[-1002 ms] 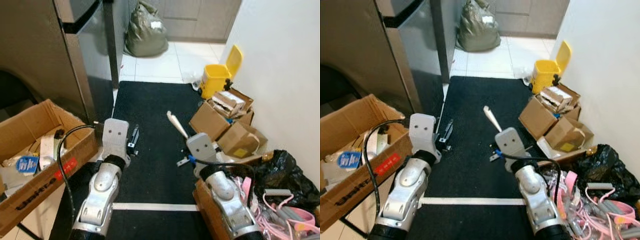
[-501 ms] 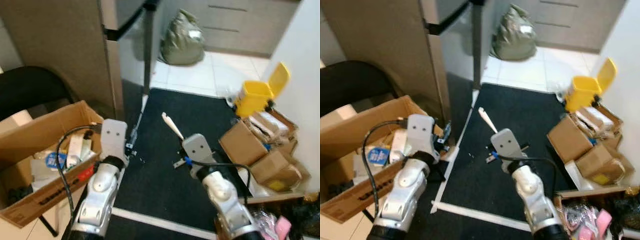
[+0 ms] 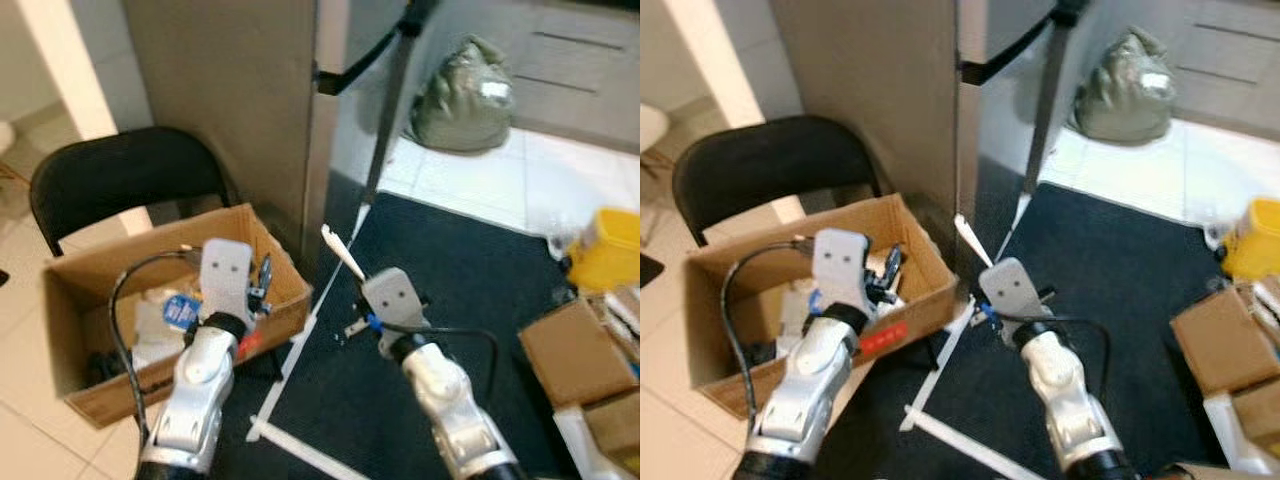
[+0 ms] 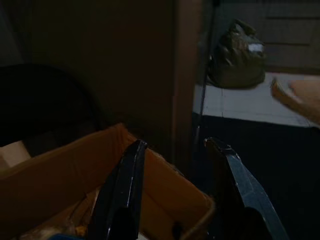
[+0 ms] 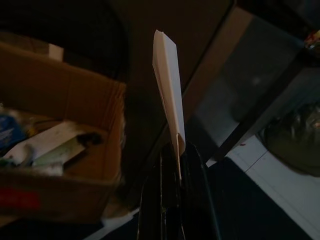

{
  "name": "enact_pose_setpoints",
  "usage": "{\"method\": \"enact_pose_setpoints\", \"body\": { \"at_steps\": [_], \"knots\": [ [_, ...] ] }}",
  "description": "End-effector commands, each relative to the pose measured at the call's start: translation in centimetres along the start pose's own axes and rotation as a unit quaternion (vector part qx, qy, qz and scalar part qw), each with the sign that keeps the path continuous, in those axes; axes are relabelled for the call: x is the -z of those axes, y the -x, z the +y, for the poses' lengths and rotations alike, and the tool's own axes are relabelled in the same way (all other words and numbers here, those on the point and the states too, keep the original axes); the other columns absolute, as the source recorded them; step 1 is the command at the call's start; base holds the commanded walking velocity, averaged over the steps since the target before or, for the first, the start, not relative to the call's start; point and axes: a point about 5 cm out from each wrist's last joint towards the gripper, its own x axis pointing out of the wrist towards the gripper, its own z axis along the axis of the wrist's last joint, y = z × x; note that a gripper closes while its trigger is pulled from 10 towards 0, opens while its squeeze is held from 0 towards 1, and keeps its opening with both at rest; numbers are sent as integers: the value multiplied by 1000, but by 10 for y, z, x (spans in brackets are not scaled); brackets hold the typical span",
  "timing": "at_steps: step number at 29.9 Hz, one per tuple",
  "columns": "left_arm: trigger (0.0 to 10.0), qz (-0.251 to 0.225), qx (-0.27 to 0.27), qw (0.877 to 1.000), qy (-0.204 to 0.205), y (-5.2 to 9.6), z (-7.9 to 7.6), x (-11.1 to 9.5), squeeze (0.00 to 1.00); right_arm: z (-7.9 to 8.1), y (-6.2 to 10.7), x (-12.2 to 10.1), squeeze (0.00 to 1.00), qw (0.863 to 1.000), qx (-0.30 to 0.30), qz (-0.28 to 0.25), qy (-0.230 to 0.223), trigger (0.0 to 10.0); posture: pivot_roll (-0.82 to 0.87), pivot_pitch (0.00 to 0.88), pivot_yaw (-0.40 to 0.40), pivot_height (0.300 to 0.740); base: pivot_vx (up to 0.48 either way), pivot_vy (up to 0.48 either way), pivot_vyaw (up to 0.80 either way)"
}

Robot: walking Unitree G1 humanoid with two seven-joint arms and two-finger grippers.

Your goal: Picking trash to rubbish bin

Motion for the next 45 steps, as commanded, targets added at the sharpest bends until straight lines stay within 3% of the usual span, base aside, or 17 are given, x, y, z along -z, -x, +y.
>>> {"method": "enact_pose_setpoints", "body": {
  "at_steps": [1, 11, 18, 39, 45],
  "knots": [
    [10000, 6, -3, 1000, -5, 2, 2, 2, 0, 6, 0, 1, 0, 1000, -8, 1, -7, 10000, 6, 94, -49, 740, 304, 0, 0],
    [10000, 6, -5, 1000, -6, 2, 4, 1, 0, 10, 0, 2, 0, 1000, -17, 2, -11, 10000, 17, 111, -50, 740, 302, 0, 0],
    [10000, 7, -4, 1000, -6, 2, 3, 1, 0, 10, 0, 1, 0, 1000, -16, 2, -12, 10000, 20, 112, -49, 740, 303, 0, 800],
    [10000, 7, -8, 1000, -7, 2, 5, 1, 0, 14, -1, 2, 0, 999, -32, -2, -32, 10000, 26, 109, -51, 740, 286, 0, 0],
    [10000, 55, -1, 998, -29, 3, 5, 15, 0, 14, -1, 5, 0, 999, -42, 2, -33, 10000, 25, 108, -47, 740, 0, 0, 0]
  ]
}}
